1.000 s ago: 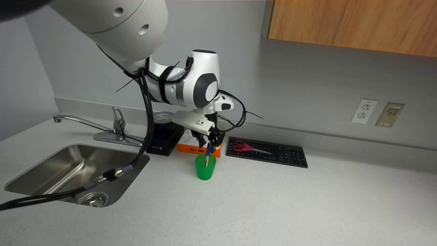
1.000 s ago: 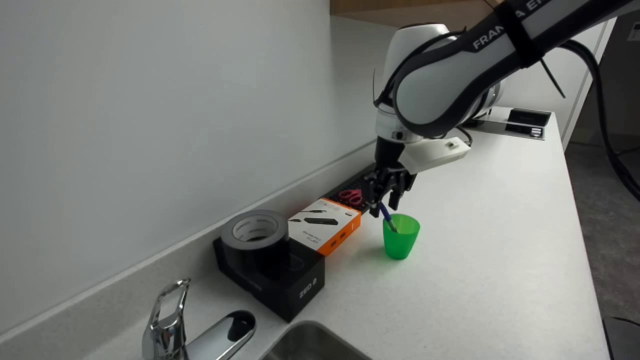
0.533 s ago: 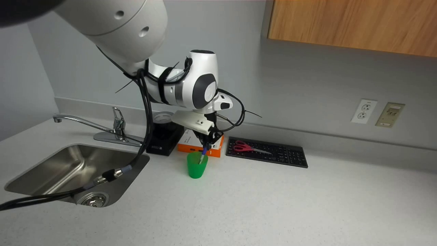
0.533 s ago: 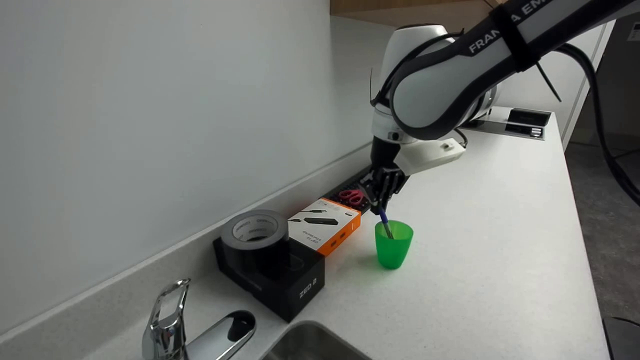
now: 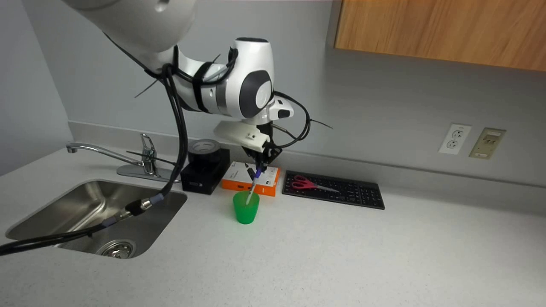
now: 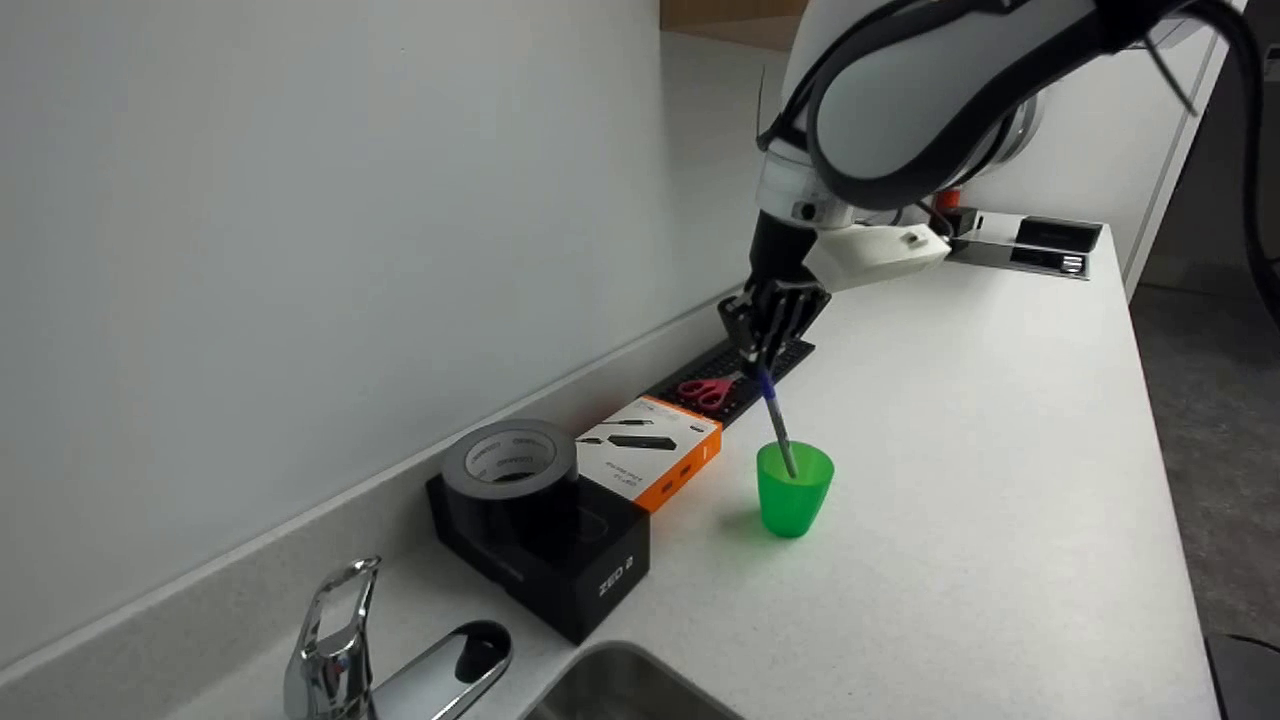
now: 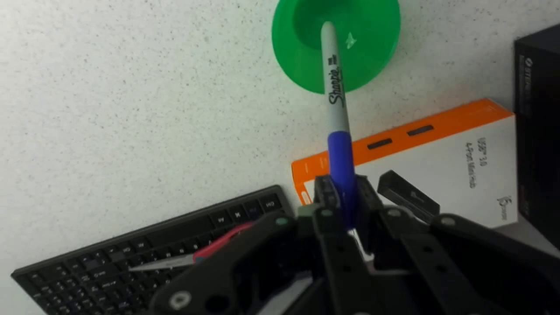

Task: Take the pen out of the green cup

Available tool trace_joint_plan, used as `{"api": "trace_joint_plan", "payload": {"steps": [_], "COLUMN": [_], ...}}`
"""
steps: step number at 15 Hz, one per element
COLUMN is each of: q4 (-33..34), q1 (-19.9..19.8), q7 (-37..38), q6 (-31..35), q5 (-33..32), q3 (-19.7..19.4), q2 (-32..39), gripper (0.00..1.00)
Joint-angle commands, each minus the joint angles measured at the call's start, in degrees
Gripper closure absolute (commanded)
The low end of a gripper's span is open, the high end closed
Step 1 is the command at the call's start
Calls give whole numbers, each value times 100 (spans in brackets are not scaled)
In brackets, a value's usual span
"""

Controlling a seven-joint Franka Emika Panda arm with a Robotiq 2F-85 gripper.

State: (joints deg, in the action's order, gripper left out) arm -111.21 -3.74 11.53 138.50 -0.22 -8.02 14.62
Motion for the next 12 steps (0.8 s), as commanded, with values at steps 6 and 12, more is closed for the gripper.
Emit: {"api": "trace_joint_plan", "payload": {"steps": [6,12], "q4": [-614,-663], "q1": [59,177], "q7": [-949,-890], "q6": [-873,-1005], "q5": [790,699], "q3": [419,675], "q2": [-1367,-684], "gripper": [96,96]}}
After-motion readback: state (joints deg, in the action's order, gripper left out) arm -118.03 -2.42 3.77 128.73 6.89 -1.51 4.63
